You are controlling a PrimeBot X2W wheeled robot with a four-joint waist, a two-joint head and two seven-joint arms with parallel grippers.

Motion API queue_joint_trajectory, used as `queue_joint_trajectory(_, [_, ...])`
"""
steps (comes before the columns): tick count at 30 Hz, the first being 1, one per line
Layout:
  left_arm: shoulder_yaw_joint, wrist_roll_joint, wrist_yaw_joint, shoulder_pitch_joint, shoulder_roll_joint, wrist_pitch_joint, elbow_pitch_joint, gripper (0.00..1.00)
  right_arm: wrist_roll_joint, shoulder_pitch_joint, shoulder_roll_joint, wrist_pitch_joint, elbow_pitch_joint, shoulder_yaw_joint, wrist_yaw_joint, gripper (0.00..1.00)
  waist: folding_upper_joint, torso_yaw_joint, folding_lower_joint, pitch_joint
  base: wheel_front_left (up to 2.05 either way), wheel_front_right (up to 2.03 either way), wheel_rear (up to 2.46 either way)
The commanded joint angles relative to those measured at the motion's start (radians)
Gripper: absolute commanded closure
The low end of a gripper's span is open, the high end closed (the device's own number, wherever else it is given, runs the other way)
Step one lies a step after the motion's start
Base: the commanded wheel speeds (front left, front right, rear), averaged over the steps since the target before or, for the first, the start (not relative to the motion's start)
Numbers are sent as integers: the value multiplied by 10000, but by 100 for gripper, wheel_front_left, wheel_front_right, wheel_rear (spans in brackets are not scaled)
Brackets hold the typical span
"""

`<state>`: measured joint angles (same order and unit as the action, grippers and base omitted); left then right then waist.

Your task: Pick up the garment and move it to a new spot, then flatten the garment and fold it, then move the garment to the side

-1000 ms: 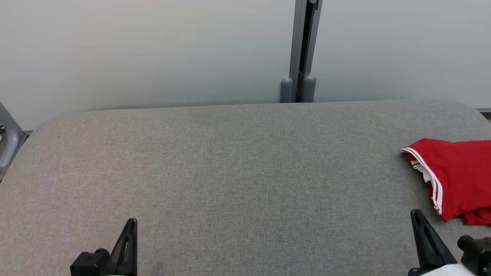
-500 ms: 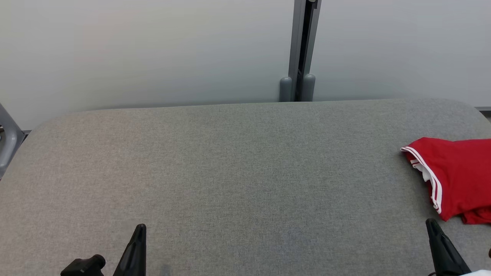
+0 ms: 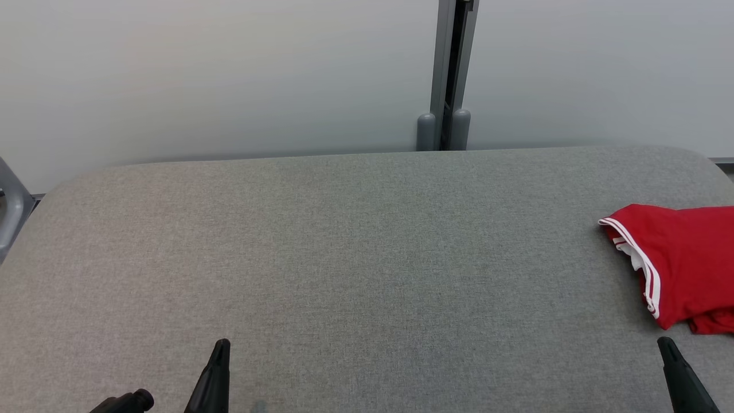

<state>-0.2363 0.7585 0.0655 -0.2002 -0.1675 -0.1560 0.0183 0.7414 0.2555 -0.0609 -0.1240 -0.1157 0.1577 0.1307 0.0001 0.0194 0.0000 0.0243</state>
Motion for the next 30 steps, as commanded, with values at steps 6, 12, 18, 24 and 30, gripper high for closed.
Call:
queue_joint_trajectory(6, [15,831,-238,-48,56,-70,316,100,1044,59,-15,-318,-201,351,0,100,-1,-11,0,-15,0,0,0])
queue_joint_trajectory(12, [-12,1524,-406,-132,140,-91,445,100,1905,121,25,-604,-216,636,0,100,-1,-24,0,-32,0,0,0])
queue_joint_trajectory(18, [-42,2173,-564,-244,226,-111,563,100,2713,190,57,-871,-230,909,0,100,-1,-36,0,-48,0,0,0])
queue_joint_trajectory(24, [-71,2785,-706,-318,308,-124,679,100,3473,262,76,-1115,-243,1157,1,100,-1,-48,0,-65,0,0,0])
queue_joint_trajectory(30, [-98,3361,-851,-419,377,-137,781,100,4207,321,87,-1347,-255,1376,1,100,-1,-61,0,-81,0,0,0])
